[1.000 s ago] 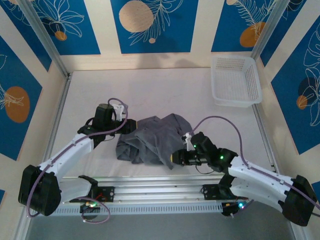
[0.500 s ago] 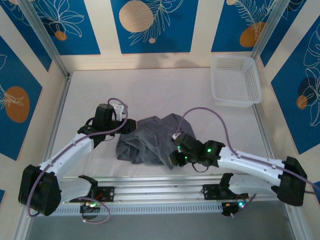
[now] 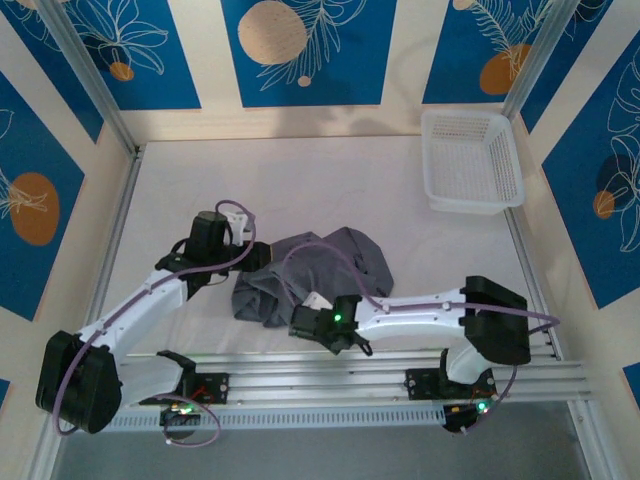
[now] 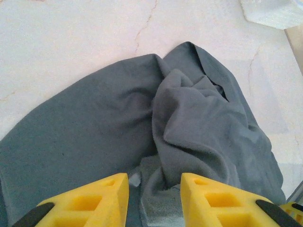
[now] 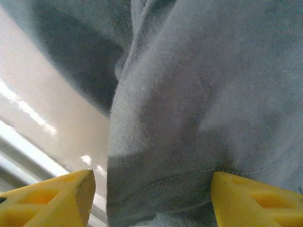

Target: Fold the inside-out t-shirt

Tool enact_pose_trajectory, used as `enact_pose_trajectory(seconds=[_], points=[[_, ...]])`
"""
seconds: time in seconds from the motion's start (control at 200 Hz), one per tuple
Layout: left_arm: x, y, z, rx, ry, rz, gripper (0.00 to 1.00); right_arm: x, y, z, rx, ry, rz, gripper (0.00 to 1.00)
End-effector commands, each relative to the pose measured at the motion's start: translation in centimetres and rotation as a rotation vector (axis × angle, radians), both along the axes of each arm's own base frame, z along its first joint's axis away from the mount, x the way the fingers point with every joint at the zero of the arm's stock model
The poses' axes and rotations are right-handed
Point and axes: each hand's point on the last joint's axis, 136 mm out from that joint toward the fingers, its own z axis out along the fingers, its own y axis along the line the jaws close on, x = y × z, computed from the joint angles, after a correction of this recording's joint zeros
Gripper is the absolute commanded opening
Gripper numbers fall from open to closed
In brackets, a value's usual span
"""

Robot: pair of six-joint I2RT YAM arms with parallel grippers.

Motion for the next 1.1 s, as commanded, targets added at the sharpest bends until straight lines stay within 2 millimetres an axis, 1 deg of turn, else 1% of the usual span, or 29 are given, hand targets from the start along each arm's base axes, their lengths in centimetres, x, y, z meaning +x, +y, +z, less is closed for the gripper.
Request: enact_pose_trajectory(seconds=[0.0,0.025,0.095,0.14,0.19,0.29,0.345,0.35,0.385,0.42,0.465,0.515,0.555,0.615,0.675,0.715,0.76,0.805,0.82,0.845,0.885,0.95,1.035,1.095], points=[[-0.1,0.6,0.0,0.017,-0.012,0.007,0.35,1.2,-1.0,1.2,-0.107,-0.116,-0.013,0.59],[-0.1,0.6,0.0,0.016,-0.013,0.006,0.35,1.4,-1.0,1.4,-0.117,-0.129,-0.017,0.55],[-0.1,0.6,-0.1,0.015,-0.012,0.006,0.35,1.6,-0.8,1.7,-0.111,-0.138,-0.011,0.39],[-0.1,0.5,-0.1,0.012,-0.012,0.005,0.35,1.5,-0.5,2.0,-0.09,-0.134,-0.004,0.3],[-0.2,0.5,-0.2,0.012,-0.009,0.004,0.35,1.3,-0.1,2.3,-0.055,-0.12,0.008,0.25],[-0.2,0.6,-0.2,0.014,-0.009,0.005,0.35,0.5,1.0,2.7,0.037,-0.052,0.036,0.21],[-0.2,0.6,-0.3,0.015,-0.01,0.004,0.35,0.3,1.3,2.7,0.082,-0.01,0.033,0.11],[-0.2,0.6,-0.3,0.015,-0.009,0.004,0.35,0.3,1.3,2.8,0.088,-0.005,0.029,0.08],[-0.2,0.6,-0.3,0.014,-0.008,0.003,0.35,0.4,1.4,2.9,0.108,0.01,0.016,0.0],[-0.3,0.6,-0.3,0.012,-0.008,0.002,0.35,0.6,1.4,3.2,0.124,0.017,0.006,0.0],[-0.4,0.5,-0.4,0.007,-0.002,-0.001,0.35,1.2,1.5,4.1,0.148,0.002,-0.005,0.0],[-0.7,0.3,-0.4,-0.009,0.009,-0.003,0.35,2.0,1.9,5.8,0.197,-0.021,-0.009,0.0],[-1.1,0.1,-0.5,-0.034,0.028,-0.009,0.37,3.1,2.2,7.7,0.258,-0.049,-0.019,0.0],[-1.9,-0.7,-0.5,-0.091,0.05,-0.03,0.41,5.6,2.3,11.3,0.378,-0.108,-0.057,0.0],[-3.0,-1.1,-0.9,-0.104,0.069,-0.037,0.44,8.8,1.7,15.0,0.537,-0.158,-0.144,0.0],[-3.8,-1.2,-1.5,-0.086,0.078,-0.034,0.47,11.0,0.6,17.2,0.652,-0.189,-0.229,0.0],[-4.8,-1.2,-2.4,-0.052,0.091,-0.029,0.5,13.4,-1.1,19.4,0.777,-0.224,-0.343,0.0],[-5.9,-1.3,-3.4,-0.022,0.104,-0.029,0.55,15.1,-2.5,21.0,0.879,-0.249,-0.427,0.0],[-6.2,-1.3,-3.8,-0.011,0.11,-0.028,0.59,15.6,-2.8,21.5,0.908,-0.255,-0.444,0.0],[-6.8,-1.4,-4.6,0.007,0.123,-0.032,0.64,16.2,-3.2,22.2,0.943,-0.264,-0.465,0.0],[-7.7,-1.5,-5.9,0.034,0.141,-0.034,0.7,16.8,-3.3,23.0,0.982,-0.269,-0.468,0.0],[-8.6,-1.9,-7.8,0.055,0.17,-0.044,0.79,17.2,-3.0,23.5,0.993,-0.262,-0.462,0.0],[-9.0,-2.7,-9.4,0.051,0.193,-0.055,0.85,17.1,-2.2,23.2,0.991,-0.218,-0.442,0.0],[-8.8,-3.2,-10.6,0.087,0.207,-0.064,0.86,16.8,-1.8,22.9,0.988,-0.191,-0.436,0.0]])
